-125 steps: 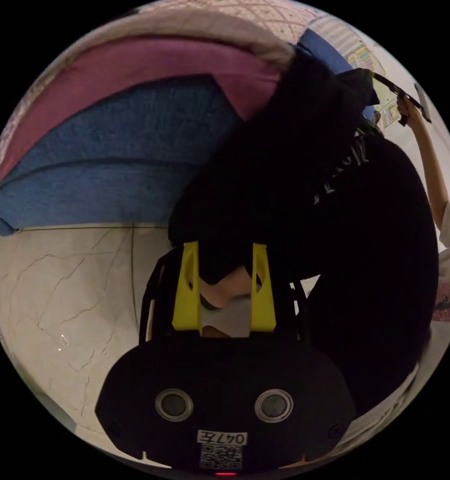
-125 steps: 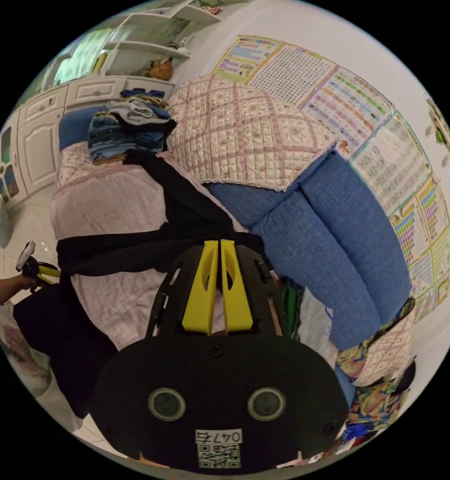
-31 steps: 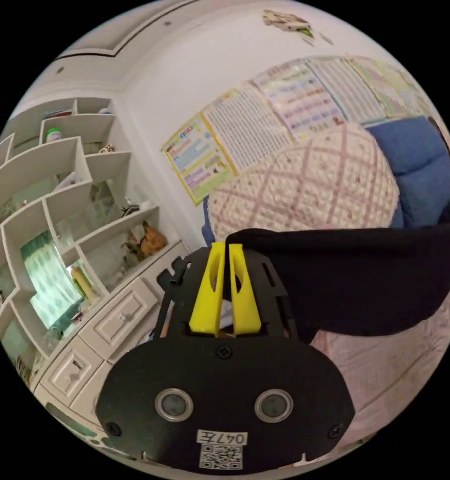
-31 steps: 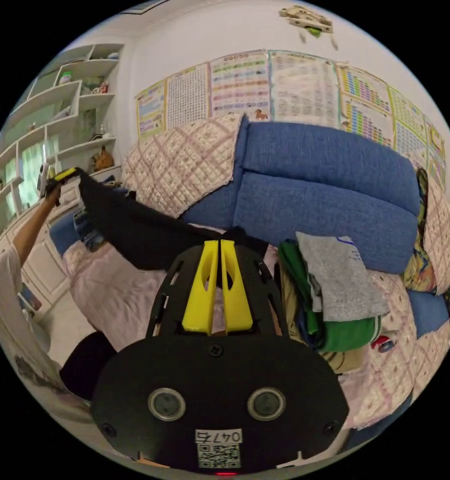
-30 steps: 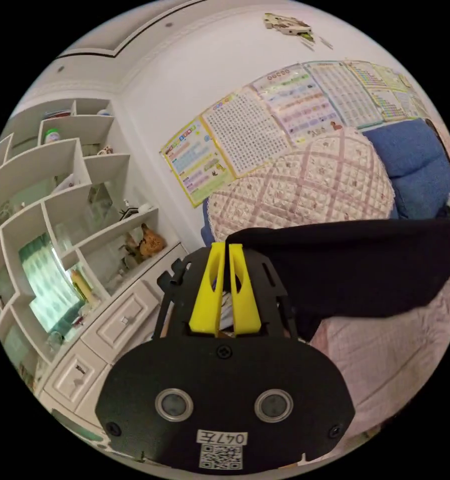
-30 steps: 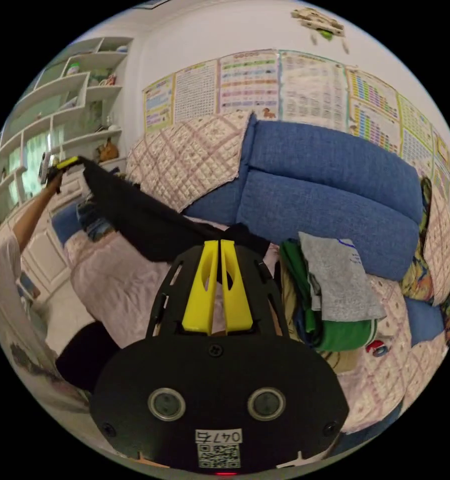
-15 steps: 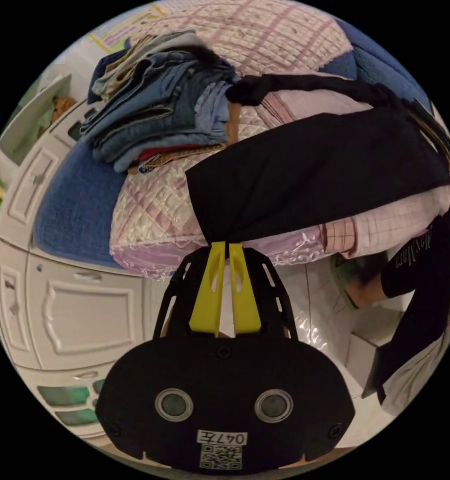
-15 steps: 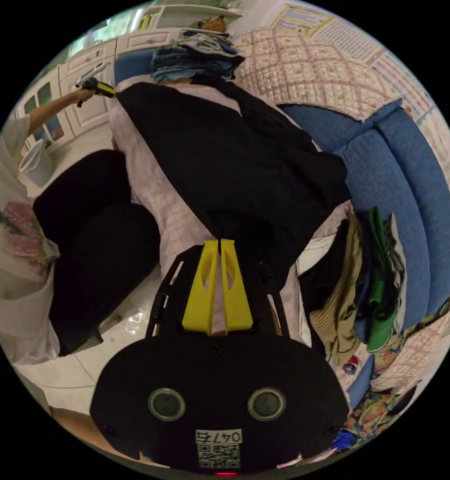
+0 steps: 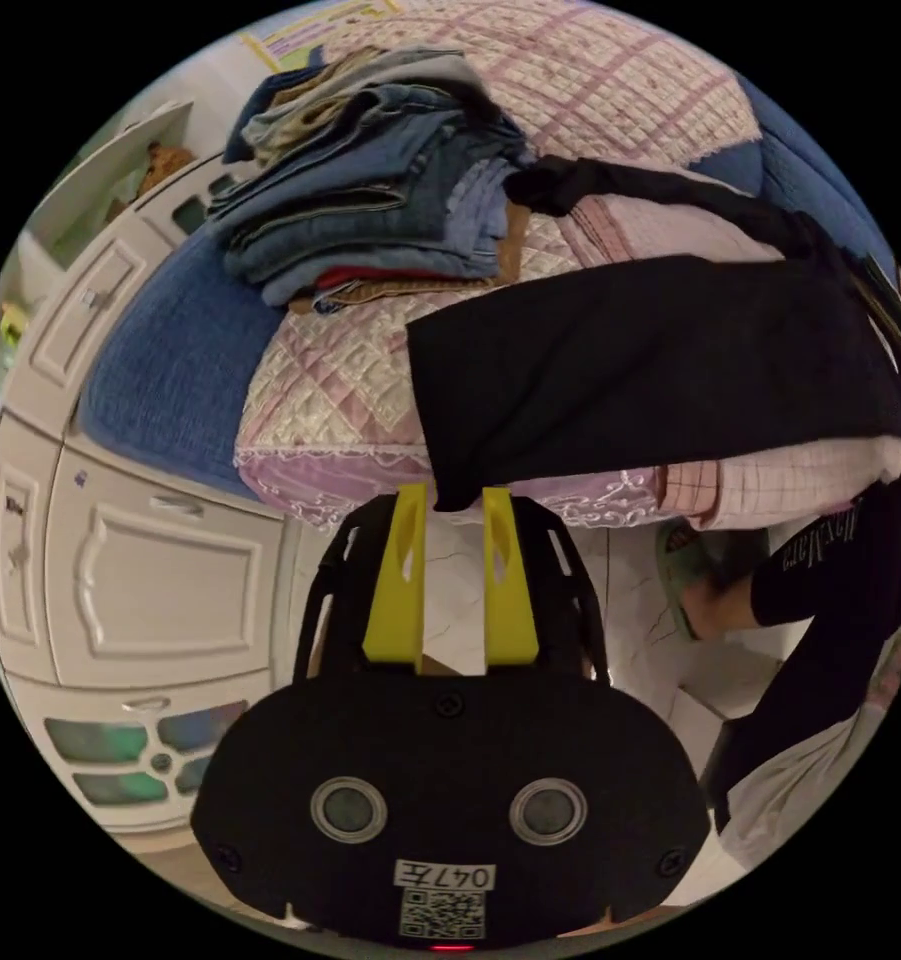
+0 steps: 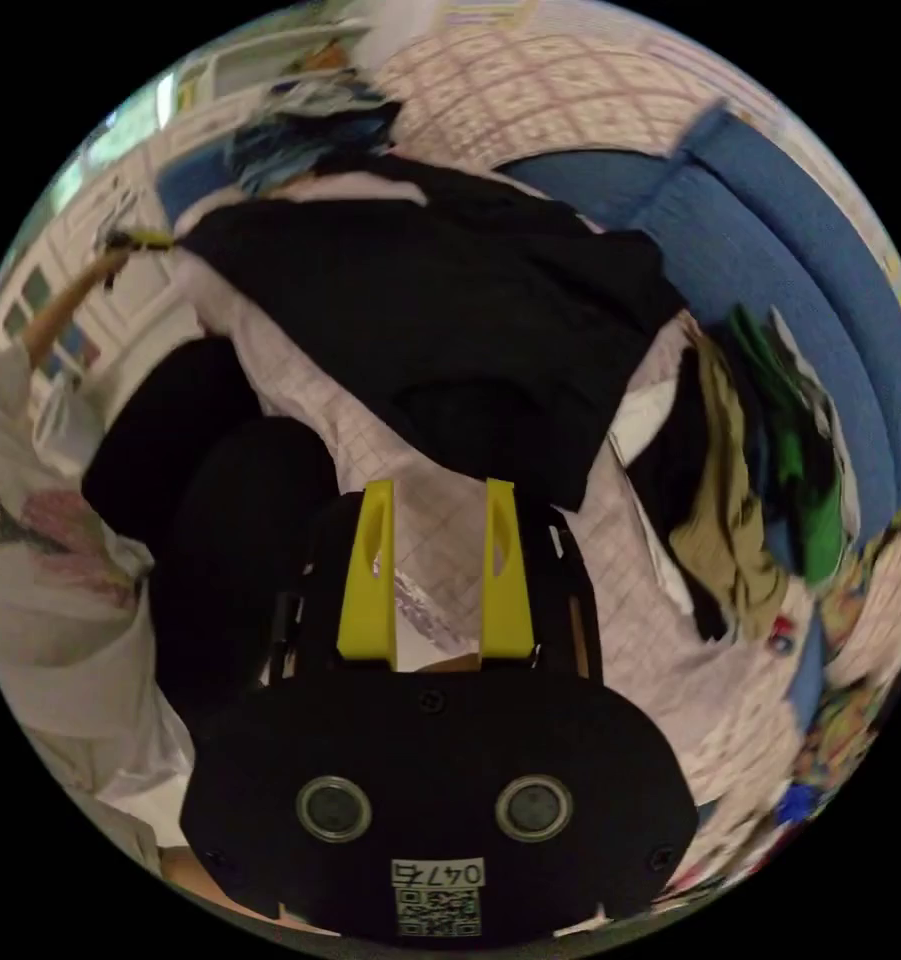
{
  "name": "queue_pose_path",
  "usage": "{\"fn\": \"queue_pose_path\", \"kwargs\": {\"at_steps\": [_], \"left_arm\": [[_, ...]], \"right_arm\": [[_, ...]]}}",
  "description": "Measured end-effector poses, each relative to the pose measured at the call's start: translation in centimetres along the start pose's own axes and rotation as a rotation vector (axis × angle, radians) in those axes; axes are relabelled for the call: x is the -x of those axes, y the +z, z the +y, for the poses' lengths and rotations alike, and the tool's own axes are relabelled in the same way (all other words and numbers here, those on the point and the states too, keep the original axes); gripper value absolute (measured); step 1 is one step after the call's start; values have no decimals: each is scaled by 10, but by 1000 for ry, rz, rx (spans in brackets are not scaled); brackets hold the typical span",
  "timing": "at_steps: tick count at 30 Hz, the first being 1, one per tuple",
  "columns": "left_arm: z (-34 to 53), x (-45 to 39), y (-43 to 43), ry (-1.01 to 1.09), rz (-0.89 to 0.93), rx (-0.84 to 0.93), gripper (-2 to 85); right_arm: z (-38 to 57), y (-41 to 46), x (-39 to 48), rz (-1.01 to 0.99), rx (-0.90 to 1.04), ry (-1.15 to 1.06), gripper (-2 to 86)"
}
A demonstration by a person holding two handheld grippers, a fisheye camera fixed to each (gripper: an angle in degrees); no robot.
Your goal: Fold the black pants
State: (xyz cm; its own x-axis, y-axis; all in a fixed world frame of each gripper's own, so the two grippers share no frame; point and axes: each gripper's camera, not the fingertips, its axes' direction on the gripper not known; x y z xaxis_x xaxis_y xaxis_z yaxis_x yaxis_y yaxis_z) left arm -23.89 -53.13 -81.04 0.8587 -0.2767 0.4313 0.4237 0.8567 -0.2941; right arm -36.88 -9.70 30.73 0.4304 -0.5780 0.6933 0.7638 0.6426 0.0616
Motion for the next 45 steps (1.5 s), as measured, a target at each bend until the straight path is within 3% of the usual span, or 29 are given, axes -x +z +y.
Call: {"fn": "queue_pose_path", "kwargs": {"at_steps": [4,14,19,23,28,31,35,38,43,45], "left_arm": [[13,19,-8,-95,165,-167,106],[-24,-162,53,355,387,-227,75],[-51,-267,122,477,525,-210,66],[-92,-365,168,600,662,-162,62],[-189,-480,220,588,868,-78,65],[-236,-570,256,627,823,-39,73],[-243,-702,305,779,480,-116,96],[-236,-768,371,803,294,-25,119],[-233,-765,435,686,302,-18,117],[-231,-743,447,653,328,-43,66]], "right_arm": [[48,8,-32,-10,-136,317,66],[80,116,-62,-330,-245,694,37],[72,117,-43,-252,-280,667,-7],[60,72,7,16,-279,448,-9],[59,90,57,202,-161,298,-10],[66,105,67,227,-156,286,-10],[85,107,67,167,-214,313,-9],[99,103,65,141,-237,315,-9],[117,82,69,174,-244,252,-9],[125,63,70,185,-273,233,-9]]}}
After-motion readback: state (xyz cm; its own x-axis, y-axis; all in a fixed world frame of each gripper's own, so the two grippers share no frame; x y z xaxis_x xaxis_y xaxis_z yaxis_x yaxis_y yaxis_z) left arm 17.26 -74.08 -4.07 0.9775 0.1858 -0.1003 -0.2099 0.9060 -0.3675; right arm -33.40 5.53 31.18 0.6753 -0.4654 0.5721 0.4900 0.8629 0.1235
